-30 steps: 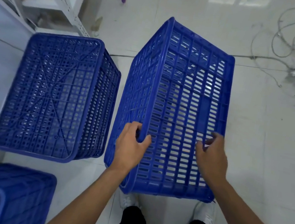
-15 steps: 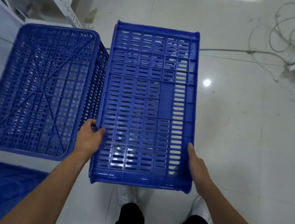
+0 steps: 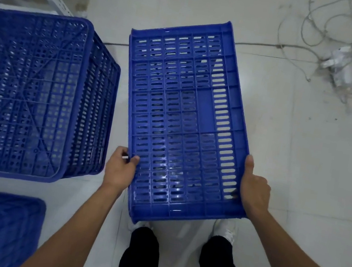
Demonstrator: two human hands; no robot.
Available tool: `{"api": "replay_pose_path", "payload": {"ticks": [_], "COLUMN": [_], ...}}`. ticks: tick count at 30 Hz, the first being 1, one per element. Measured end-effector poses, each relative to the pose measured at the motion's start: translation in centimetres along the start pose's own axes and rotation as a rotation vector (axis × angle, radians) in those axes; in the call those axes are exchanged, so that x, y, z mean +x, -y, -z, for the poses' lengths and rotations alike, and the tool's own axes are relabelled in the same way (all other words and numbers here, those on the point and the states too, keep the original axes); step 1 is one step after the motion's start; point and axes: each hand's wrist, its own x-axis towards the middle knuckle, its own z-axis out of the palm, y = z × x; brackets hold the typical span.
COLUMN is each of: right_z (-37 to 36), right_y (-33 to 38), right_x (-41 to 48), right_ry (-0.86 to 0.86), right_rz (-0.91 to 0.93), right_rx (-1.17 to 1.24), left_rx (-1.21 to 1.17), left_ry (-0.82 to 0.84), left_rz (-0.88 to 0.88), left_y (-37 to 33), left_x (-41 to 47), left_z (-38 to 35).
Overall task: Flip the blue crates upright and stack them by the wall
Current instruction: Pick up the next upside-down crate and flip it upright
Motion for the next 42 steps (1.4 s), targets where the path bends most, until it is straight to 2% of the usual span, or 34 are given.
{"api": "replay_pose_path", "payload": {"ticks": [6,11,15,21,27,31,34,36,39,42], "right_z": [4.5,6.6,7.4,6.9,3.1,-0.9,-4.4,-6.9,-11.1,-14.6], "right_y": [-2.3,-3.2,-2.5,-0.8,1.6,3.6,4.9,5.5,6.1,6.6], "right_x": [0.7,0.8,1.1,-0.2,-3.6,-6.9,-9.0,-10.4,-12.3,-13.2], "right_ry": [-0.022,-0.066,-0.117,-0.059,0.128,0.212,0.268,0.262,0.270,0.320], "right_rz": [0.020,0.228,0.308,0.429,0.559,0.624,0.698,0.727,0.743,0.768], "right_rx": [0.024,-0.057,-0.114,-0.275,-0.371,-0.323,-0.359,-0.407,-0.472,-0.562], "left_rx": [0.031,0.097,0.181,0.464,0.574,0.576,0.509,0.370,0.149,0.221], "left_ry": [0.060,0.089,0.122,0.125,0.219,0.255,0.150,0.099,0.119,0.109], "left_rz": [-0.015,-0.027,-0.039,-0.048,0.107,0.023,-0.151,-0.236,-0.201,-0.163], "left_y": [-2.0,-2.3,-2.2,-1.8,-2.1,-2.7,-3.7,-4.0,-4.2,-3.6], "left_x": [-0.6,0.2,0.5,0.7,1.8,2.3,1.7,1.1,-0.3,-0.8], "left_z": [-4.0,-6.8,-8.0,-8.1,-5.6,-3.5,-2.5,-1.6,-0.6,-0.2]}}
